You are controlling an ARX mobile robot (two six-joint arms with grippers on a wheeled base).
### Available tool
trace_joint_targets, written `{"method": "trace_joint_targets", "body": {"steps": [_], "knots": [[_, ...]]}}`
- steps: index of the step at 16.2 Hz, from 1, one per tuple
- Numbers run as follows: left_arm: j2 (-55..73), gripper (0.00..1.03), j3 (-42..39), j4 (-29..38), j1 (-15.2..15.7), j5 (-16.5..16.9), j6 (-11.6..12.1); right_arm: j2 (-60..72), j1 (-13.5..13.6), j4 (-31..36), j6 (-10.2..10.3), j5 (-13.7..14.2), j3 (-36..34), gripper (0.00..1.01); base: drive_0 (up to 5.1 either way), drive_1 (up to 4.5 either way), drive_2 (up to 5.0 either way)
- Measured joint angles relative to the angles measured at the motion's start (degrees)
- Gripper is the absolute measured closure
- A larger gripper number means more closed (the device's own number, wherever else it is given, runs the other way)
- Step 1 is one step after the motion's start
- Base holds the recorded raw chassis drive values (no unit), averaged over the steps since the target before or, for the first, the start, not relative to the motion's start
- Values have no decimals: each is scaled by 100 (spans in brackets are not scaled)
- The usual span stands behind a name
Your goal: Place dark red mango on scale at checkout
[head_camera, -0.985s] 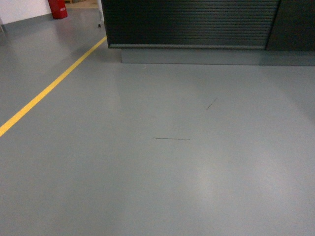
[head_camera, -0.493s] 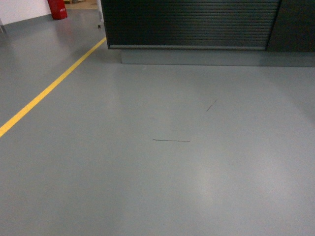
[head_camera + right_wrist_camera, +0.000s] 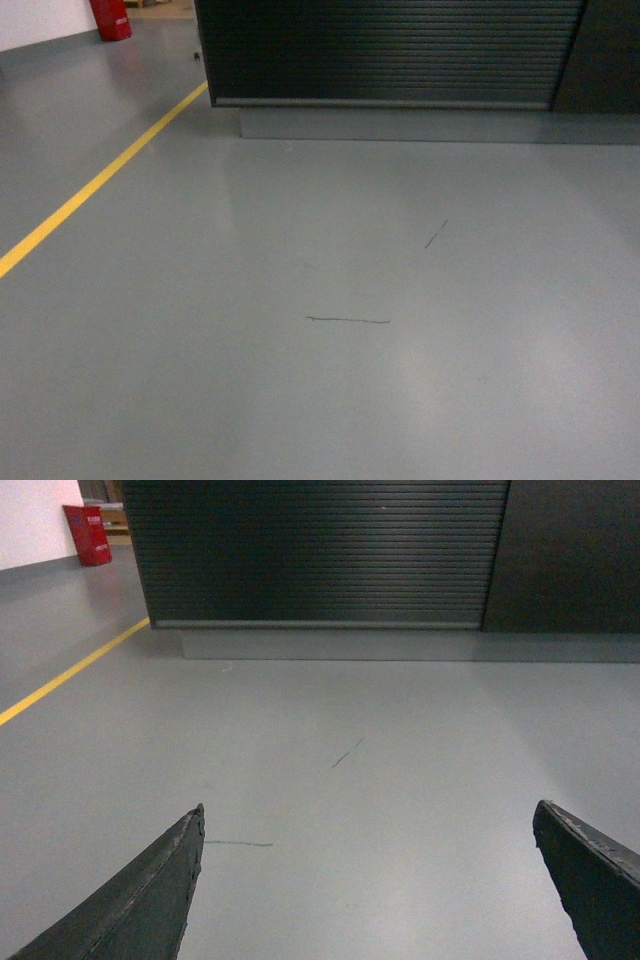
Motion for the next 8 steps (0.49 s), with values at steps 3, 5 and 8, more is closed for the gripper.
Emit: {"method": "trace_joint_targets", "body": {"steps": [3, 5, 8], "knots": [[0, 5, 0, -7, 0, -7, 0, 0, 0, 0, 0, -2, 0, 3, 8, 428, -412], [0, 5, 0, -15, 0, -4, 0, 0, 0, -9, 0, -4, 0, 3, 8, 428, -412], [0, 5, 0, -24, 0, -7, 0, 0, 0, 13, 0, -2, 0, 3, 3, 423, -417]]}}
